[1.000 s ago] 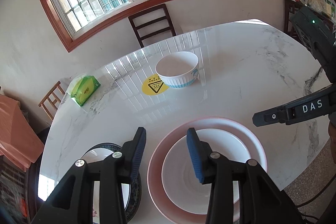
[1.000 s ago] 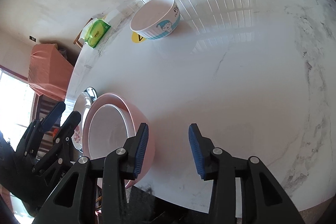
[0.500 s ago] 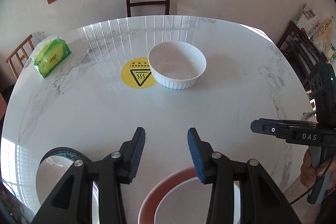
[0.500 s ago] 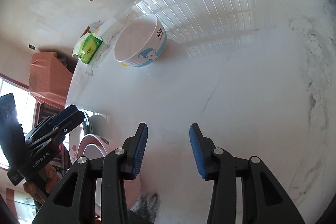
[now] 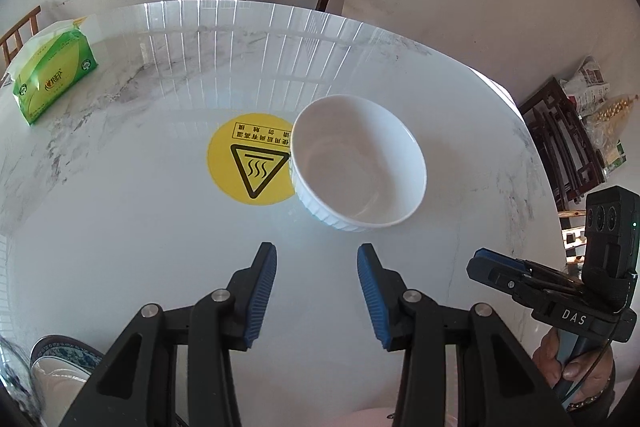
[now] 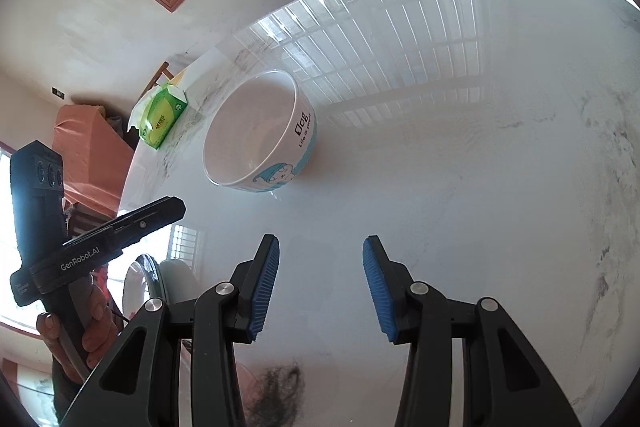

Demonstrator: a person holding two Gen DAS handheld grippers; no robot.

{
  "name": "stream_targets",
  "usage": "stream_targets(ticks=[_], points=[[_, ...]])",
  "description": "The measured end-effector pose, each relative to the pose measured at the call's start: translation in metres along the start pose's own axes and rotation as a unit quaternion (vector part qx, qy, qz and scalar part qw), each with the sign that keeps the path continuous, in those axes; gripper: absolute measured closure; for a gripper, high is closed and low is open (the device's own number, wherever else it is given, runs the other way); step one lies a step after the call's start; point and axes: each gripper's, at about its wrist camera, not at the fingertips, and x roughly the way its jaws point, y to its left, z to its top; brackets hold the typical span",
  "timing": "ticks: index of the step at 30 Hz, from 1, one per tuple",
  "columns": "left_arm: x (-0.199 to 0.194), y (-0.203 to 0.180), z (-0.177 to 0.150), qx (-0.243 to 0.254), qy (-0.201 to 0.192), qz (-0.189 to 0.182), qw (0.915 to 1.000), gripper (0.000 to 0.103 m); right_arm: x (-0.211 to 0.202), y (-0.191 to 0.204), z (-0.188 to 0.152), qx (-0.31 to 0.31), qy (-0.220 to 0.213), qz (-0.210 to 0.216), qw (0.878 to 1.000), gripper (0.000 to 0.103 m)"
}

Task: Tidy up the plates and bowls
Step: 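Move the open right gripper to the blue-cartoon white bowl, then grasp the rim of the blue-cartoon bowl with the right gripper and lift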

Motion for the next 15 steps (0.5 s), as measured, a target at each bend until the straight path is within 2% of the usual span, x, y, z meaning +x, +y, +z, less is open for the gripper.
stream_targets(ticks=[6,15], points=[[0.016,0.006,0.021,-0.017,0.004,-0.017,0.9997,0.06,0.006,0.01,0.025,0.003,-0.012,0.008,1.0,0.061],[0.035,0.005,0.035,-0.016,0.005,-0.007,0.9998,0.06,0.029,0.027,0.059,0.001,-0.011,-0.015,1.0,0.061]])
